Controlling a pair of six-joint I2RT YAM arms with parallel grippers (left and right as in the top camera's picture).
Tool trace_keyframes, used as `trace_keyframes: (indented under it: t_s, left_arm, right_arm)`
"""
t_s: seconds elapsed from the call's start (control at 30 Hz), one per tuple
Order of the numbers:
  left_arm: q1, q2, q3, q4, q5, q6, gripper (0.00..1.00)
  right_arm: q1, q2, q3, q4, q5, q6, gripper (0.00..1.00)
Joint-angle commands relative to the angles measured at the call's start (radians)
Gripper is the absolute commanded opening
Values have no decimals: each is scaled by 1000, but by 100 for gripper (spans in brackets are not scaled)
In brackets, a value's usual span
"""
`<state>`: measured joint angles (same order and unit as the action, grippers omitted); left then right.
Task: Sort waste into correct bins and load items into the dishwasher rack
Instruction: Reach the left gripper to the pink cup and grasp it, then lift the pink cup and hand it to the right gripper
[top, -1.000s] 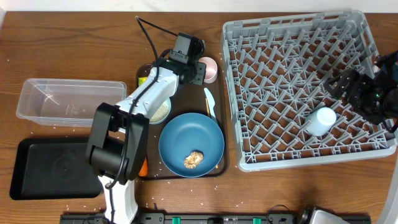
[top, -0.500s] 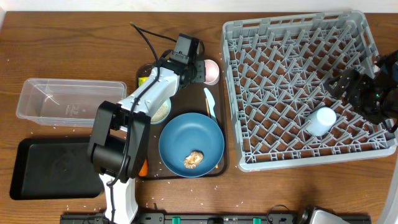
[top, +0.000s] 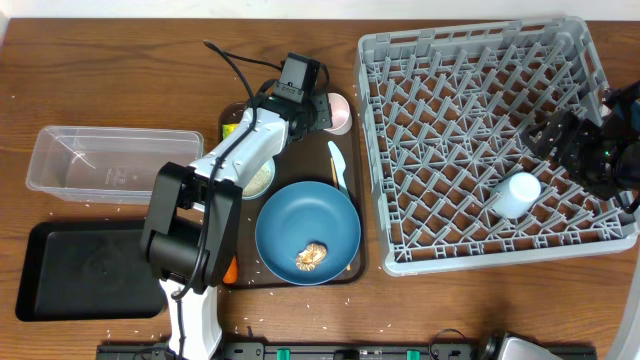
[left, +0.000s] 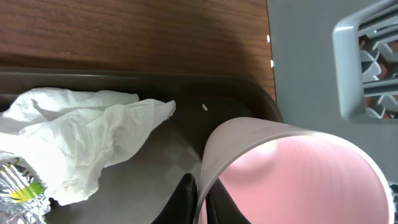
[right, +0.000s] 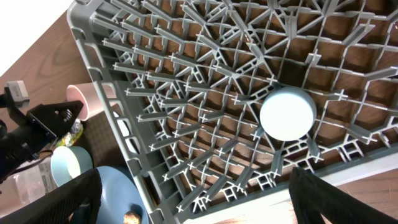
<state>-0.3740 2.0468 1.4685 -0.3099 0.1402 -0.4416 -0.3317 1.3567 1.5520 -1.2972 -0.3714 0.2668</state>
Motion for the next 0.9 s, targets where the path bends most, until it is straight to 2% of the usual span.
trace_keyframes:
  t_s: [0.0,0.1,0.23,0.37,0.53,0.7,0.87]
  left_arm:
    - [4,19,8,1,9,-18,6]
    - [1,24,8,-13,17,-14,6]
    - [0,4,8,-50,52,95,6]
    - [3,-68,8,-128,56,135,6]
    - [35,-227,8,-188,138,135,6]
    - [139,-392,8,-198,364,126,6]
    - [268,-491,8,-189,721,70,6]
  right_arm:
    - [-7,-2,5,-1,-14,-14,89]
    - [-7,-2,5,-1,-14,-14,89]
    - [-7,-2,5,-1,-14,-19,89]
    - [23,-2,5,3,-68,-161,82]
    - [110,-2,5,28,-73,-225,84]
    - [181,-2,5,107,-282,-335,84]
    - [238,-2,5,231,-544,-406,83]
